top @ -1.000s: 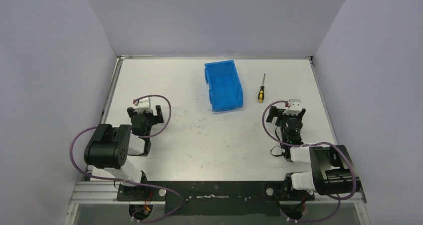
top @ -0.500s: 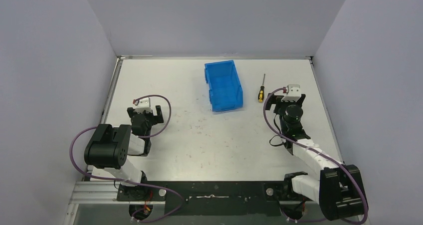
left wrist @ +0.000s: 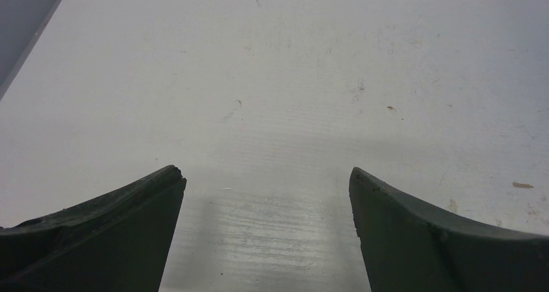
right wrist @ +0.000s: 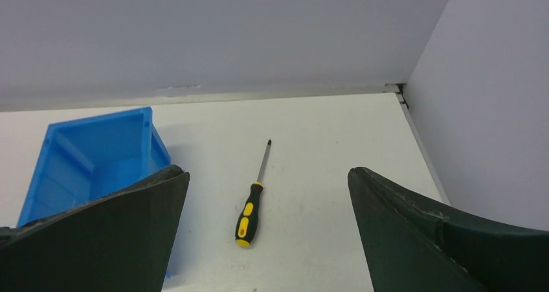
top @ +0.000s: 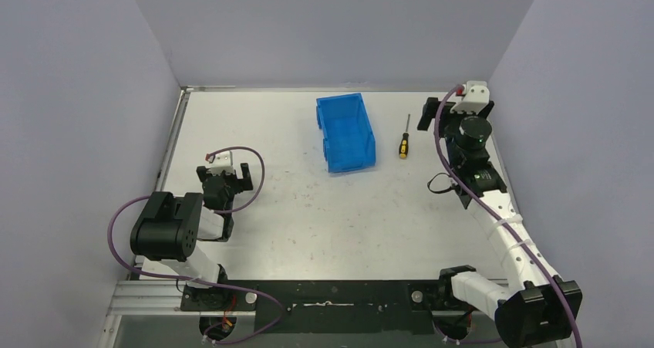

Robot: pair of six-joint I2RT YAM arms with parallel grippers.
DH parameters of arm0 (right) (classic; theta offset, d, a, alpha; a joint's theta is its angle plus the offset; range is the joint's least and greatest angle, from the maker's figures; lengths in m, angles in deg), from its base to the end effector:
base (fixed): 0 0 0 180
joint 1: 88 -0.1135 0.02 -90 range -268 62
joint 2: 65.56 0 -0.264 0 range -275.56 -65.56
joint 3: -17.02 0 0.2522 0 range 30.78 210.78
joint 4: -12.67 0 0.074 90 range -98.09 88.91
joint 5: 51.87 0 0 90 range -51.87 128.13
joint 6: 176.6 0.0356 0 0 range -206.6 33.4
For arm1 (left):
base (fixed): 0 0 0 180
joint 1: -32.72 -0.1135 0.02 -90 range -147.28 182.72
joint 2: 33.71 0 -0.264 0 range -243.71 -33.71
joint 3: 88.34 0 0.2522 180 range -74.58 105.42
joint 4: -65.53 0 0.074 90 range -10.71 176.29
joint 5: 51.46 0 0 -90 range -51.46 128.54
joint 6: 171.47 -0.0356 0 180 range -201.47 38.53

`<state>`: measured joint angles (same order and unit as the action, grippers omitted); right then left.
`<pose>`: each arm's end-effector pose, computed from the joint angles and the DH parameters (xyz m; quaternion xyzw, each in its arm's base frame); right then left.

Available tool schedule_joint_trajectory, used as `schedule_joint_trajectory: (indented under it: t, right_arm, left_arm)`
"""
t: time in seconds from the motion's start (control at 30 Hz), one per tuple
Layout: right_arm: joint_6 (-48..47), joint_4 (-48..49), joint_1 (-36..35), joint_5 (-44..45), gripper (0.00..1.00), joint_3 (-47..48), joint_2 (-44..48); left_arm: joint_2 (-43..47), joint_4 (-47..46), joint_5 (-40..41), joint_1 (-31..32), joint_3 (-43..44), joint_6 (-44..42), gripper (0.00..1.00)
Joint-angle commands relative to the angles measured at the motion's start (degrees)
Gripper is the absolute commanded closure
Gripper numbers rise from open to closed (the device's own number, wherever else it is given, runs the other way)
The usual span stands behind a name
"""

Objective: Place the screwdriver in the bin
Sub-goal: Pick up the screwdriver from the center of the board.

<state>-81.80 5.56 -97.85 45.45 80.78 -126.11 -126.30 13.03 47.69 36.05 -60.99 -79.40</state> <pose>0.2481 0.0385 0.3501 0.0114 0.7305 0.0406 0.6816 0.2439 -0.0085 0.1241 -0.0412 0.7792 0.0329 0.6245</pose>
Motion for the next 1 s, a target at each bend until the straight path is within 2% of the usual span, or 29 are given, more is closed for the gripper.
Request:
schedule_joint_trajectory:
  t: [0.0,0.23,0.67,0.97]
  right_arm:
    - [-1.1,-9.2,-0.1,0.5,0.00,9.6,-1.4]
    - [-3.2,-16.7,0.2,-0.8,0.00,19.6,-6.0]
    - [-1.6,-31.8,0.9,-1.9,0.00,40.2,-16.9]
    - [-0.1,-39.5,1.6,-2.9,0.00,49.2,-25.0]
  left_arm:
    - [0.2,-3.0,-0.2,0.1,1.0,-0.3,0.03]
    - [0.3,-3.0,-0.2,0.1,1.0,-0.4,0.03]
    - [0.3,-3.0,-0.2,0.1,1.0,-0.3,0.03]
    - [0.3,-3.0,-0.2,0.1,1.0,-0.4,0.03]
